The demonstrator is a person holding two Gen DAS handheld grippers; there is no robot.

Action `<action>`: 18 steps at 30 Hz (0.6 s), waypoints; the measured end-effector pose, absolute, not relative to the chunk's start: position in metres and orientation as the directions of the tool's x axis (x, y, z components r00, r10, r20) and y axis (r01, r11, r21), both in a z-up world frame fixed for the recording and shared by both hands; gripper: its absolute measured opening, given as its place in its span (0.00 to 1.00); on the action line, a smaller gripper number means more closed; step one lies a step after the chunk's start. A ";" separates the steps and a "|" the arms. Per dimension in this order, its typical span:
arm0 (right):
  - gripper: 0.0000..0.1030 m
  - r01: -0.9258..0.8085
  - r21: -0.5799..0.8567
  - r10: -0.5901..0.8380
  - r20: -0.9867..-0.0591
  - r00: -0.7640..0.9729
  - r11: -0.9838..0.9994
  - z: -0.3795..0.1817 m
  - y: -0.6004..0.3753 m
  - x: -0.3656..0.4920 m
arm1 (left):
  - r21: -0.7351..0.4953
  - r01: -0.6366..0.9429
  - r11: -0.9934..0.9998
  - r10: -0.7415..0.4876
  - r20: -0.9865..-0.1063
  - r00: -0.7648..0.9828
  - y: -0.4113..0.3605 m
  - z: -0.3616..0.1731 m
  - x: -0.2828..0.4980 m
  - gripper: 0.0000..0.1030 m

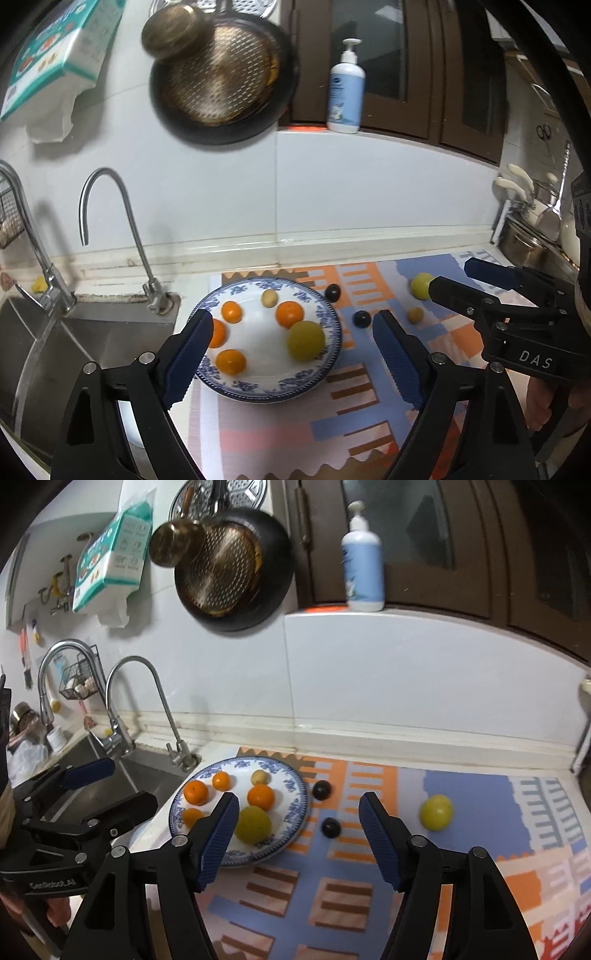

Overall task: Organize fruits
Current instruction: 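Move the left gripper to a dark plum while the right gripper approaches a small yellow fruit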

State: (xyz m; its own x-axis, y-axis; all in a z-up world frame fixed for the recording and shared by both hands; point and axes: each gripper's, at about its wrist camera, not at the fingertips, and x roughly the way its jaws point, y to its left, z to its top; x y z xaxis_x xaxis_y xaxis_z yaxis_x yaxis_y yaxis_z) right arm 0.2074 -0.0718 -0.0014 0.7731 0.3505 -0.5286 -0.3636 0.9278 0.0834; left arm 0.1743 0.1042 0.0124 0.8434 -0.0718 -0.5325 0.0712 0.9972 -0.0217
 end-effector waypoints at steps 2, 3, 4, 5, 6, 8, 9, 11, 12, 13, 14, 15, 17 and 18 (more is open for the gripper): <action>0.66 -0.347 0.076 0.335 -0.520 0.786 0.935 0.001 -0.078 0.200 | -0.015 0.080 0.997 -0.076 -0.525 0.848 0.097 0.013 0.171 0.87; 0.66 -0.339 0.072 0.326 -0.516 0.792 0.938 0.001 -0.082 0.197 | -0.013 0.085 0.996 -0.079 -0.522 0.849 0.094 0.013 0.171 0.87; 0.66 -0.331 0.069 0.318 -0.514 0.797 0.941 0.002 -0.084 0.195 | -0.011 0.091 0.996 -0.084 -0.519 0.851 0.092 0.013 0.170 0.87; 0.66 -0.323 0.066 0.310 -0.511 0.802 0.944 0.002 -0.088 0.193 | -0.007 0.097 0.995 -0.086 -0.517 0.852 0.088 0.012 0.170 0.87; 0.66 -0.310 0.065 0.299 -0.507 0.808 0.948 0.003 -0.092 0.190 | -0.005 0.101 0.995 -0.089 -0.516 0.852 0.086 0.012 0.170 0.87; 0.66 -0.290 0.066 0.282 -0.505 0.816 0.955 0.003 -0.099 0.188 | -0.008 0.116 0.993 -0.104 -0.508 0.855 0.080 0.011 0.171 0.87; 0.66 -0.278 0.067 0.273 -0.504 0.819 0.958 0.003 -0.101 0.187 | -0.009 0.120 0.993 -0.108 -0.508 0.855 0.078 0.011 0.172 0.87; 0.66 -0.260 0.067 0.258 -0.502 0.825 0.963 0.002 -0.108 0.186 | -0.012 0.135 0.991 -0.123 -0.502 0.856 0.072 0.010 0.175 0.87; 0.66 -0.251 0.066 0.250 -0.503 0.827 0.966 0.001 -0.112 0.185 | -0.010 0.139 0.990 -0.125 -0.498 0.858 0.069 0.009 0.175 0.87; 0.66 -0.245 0.064 0.243 -0.502 0.830 0.967 0.000 -0.114 0.184 | -0.009 0.145 0.989 -0.131 -0.489 0.863 0.065 0.008 0.176 0.87; 0.66 -0.238 0.060 0.236 -0.500 0.833 0.969 0.000 -0.116 0.183 | -0.014 0.153 0.988 -0.141 -0.484 0.864 0.063 0.008 0.177 0.87; 0.66 -0.231 0.056 0.228 -0.497 0.837 0.971 0.000 -0.119 0.183 | -0.019 0.161 0.987 -0.151 -0.481 0.864 0.061 0.007 0.178 0.87; 0.66 -0.221 0.057 0.220 -0.491 0.843 0.974 -0.001 -0.125 0.182 | -0.023 0.180 0.983 -0.169 -0.472 0.865 0.055 0.006 0.181 0.87; 0.66 -0.218 0.056 0.217 -0.490 0.845 0.974 -0.001 -0.127 0.183 | -0.018 0.184 0.983 -0.171 -0.468 0.867 0.052 0.005 0.182 0.87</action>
State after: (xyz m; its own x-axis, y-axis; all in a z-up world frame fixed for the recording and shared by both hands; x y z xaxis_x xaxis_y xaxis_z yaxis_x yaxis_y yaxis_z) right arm 0.1827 -0.1275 -0.0013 0.8446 0.2167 -0.4896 -0.2176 0.9744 0.0559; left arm 0.1821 0.0522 0.0048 0.8670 -0.1713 -0.4680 0.1843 0.9827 -0.0183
